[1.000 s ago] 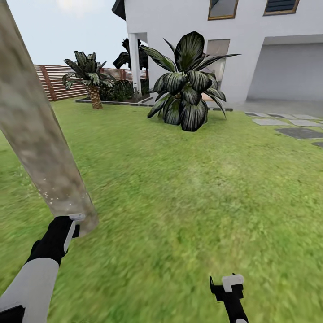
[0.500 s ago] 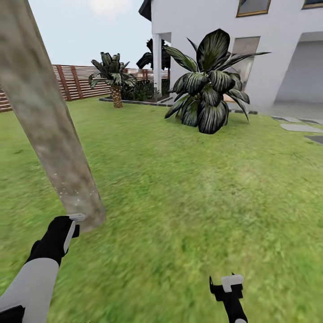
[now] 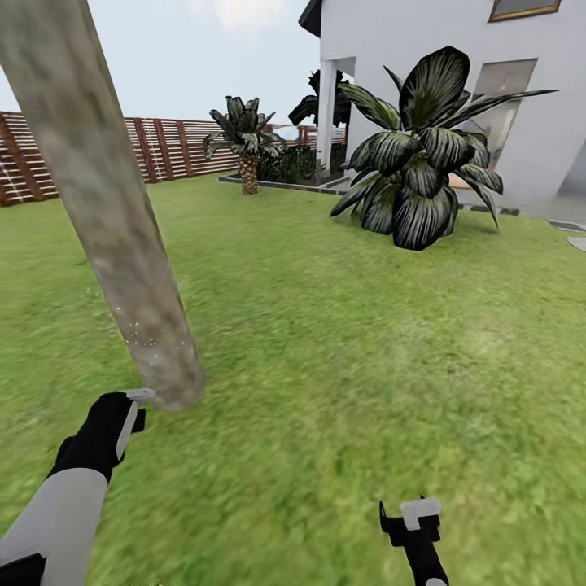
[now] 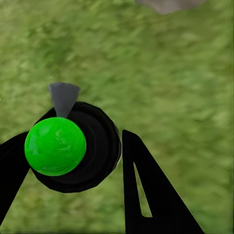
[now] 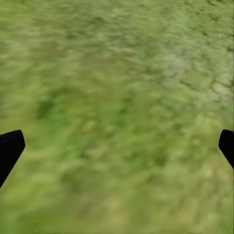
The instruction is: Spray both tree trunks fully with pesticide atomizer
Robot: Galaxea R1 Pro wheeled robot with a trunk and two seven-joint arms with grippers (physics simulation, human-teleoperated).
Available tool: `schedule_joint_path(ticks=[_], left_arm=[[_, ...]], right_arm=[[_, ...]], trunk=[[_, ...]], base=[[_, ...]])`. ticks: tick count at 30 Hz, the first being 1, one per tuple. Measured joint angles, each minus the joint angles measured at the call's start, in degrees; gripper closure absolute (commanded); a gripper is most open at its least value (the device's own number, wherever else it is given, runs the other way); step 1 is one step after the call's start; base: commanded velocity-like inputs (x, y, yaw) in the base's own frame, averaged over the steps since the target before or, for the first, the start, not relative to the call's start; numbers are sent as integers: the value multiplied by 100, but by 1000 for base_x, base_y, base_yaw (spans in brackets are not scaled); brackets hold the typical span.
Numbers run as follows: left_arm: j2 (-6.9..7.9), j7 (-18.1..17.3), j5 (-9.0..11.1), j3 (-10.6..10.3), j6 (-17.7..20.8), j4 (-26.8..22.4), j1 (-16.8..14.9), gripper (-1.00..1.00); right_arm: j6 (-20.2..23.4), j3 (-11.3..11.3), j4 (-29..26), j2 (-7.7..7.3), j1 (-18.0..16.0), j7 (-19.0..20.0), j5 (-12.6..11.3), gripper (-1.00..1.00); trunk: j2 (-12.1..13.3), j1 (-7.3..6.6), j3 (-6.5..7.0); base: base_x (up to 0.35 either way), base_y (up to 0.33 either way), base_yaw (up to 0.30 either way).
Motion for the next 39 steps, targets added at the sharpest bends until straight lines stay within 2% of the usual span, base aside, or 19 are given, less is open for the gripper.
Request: schedule_joint_path(ticks=[6,12,18,23,25,27,29,31,36,39], left_arm=[[-114,-1,-2,-2,-17,22,2,100],[-116,-35,5,9,-14,26,7,100],[-85,-111,-16,-28,-224,-162,5,100],[-86,-119,-18,-61,-127,-317,-66,100],[-100,-123,-11,-65,32,-324,-90,100],[-101,-227,-3,-168,236,-339,-146,100],[-105,-448,13,-308,283,-331,-334,100],[-139,-591,-11,-361,308,-328,-527,100],[-215,-689,-30,-509,729,-324,-863,100],[-201,-694,-53,-685,756,-334,-869,100]], right_arm=[[0,0,0,0,0,0,0,-100],[1,-10,-2,-13,1,-6,-1,-100],[4,-11,-2,-28,1,-14,-1,-100],[3,-13,-2,-35,1,-16,-1,-100],[3,-14,-2,-35,1,-16,-1,-100],[8,-11,-2,-35,1,-16,-1,-100],[9,-11,-2,-35,1,-17,-1,-100],[10,-10,-2,-36,1,-17,-1,-100],[5,-9,-3,-44,2,-10,0,-100],[3,-16,-3,-45,2,-9,0,-100]], trunk=[[0,0,0],[0,1,0],[0,1,0],[0,1,0],[0,1,0],[0,1,0],[0,1,1],[0,1,0],[0,1,0],[0,1,0]], base=[[118,-238,278],[22,-30,278],[1,-1,278],[0,0,278],[0,0,278],[0,0,278],[0,0,263],[0,0,139],[0,0,23],[37,-2,1]])
